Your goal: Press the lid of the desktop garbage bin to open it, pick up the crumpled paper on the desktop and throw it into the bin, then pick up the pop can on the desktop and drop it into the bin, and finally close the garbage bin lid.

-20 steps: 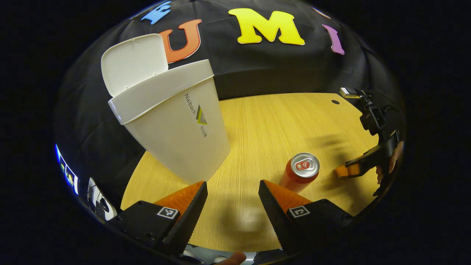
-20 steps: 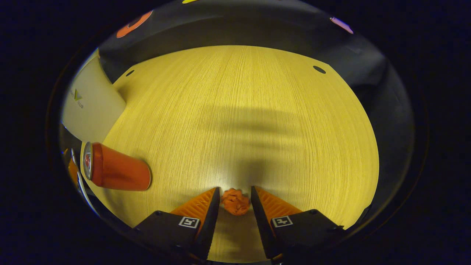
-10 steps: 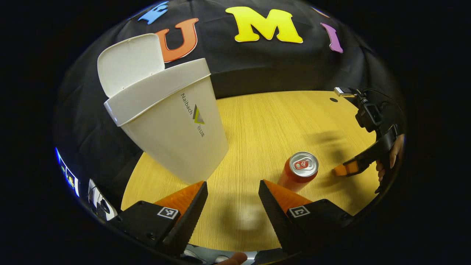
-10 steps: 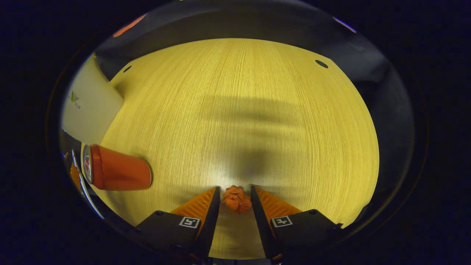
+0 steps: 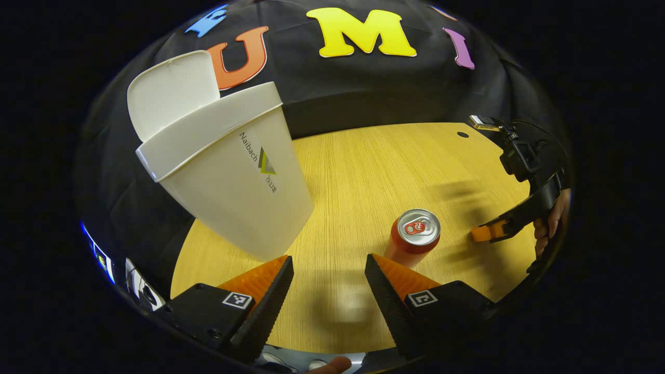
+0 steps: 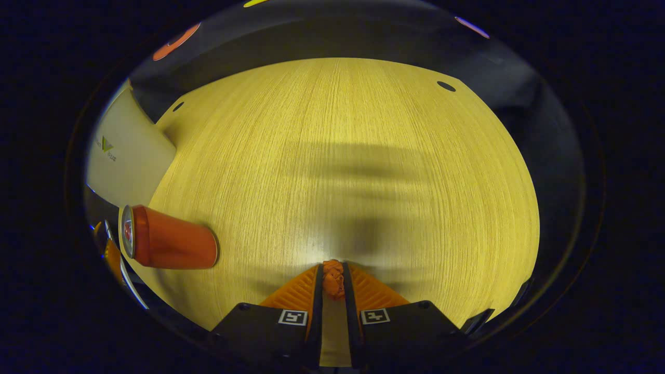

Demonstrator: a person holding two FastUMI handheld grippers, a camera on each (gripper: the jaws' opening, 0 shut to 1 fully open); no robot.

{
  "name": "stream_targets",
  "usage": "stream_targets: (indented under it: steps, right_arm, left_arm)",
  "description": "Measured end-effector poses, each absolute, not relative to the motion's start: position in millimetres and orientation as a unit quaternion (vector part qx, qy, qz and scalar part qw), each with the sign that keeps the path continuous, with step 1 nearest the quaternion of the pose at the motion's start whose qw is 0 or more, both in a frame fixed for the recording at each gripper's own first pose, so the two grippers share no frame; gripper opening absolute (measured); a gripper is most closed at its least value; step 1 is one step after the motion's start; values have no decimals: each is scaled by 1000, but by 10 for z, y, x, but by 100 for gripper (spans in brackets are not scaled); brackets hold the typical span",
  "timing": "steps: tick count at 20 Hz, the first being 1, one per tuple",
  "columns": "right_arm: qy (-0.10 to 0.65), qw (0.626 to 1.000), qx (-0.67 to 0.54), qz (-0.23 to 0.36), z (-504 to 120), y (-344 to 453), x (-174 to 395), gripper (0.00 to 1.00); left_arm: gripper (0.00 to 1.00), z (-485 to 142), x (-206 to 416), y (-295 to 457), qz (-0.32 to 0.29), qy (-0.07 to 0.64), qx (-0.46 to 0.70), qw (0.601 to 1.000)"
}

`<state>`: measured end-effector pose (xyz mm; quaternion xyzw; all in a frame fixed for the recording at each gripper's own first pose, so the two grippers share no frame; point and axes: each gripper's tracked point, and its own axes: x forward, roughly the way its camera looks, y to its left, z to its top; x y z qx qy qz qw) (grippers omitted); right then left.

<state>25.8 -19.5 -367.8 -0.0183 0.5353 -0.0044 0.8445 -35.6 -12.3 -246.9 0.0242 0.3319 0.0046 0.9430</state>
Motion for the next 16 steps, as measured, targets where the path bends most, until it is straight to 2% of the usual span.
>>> stream_targets:
  steps: [4, 9, 11, 12, 16]
  right_arm:
    - [514, 858, -10, -26, -3405, -400, 247, 23]
    - [475, 879, -2, -40, -2878, -512, 371, 23]
    - [453, 891, 0, -37, -2580, -442, 504, 22]
    - [440, 898, -2, -31, -2393, -381, 576, 23]
    - [383, 923, -27, 2, -1737, 36, 813, 22]
  left_arm:
    - [93, -2494, -340, -224, -8, 337, -3, 941]
    - [93, -2341, -307, -293, -28, 311, -15, 950]
    - [96, -2246, -311, -290, -37, 294, -19, 955]
    - [93, -2197, -314, -263, -37, 285, -20, 958]
    - [93, -2065, -383, -173, -43, 260, -31, 964]
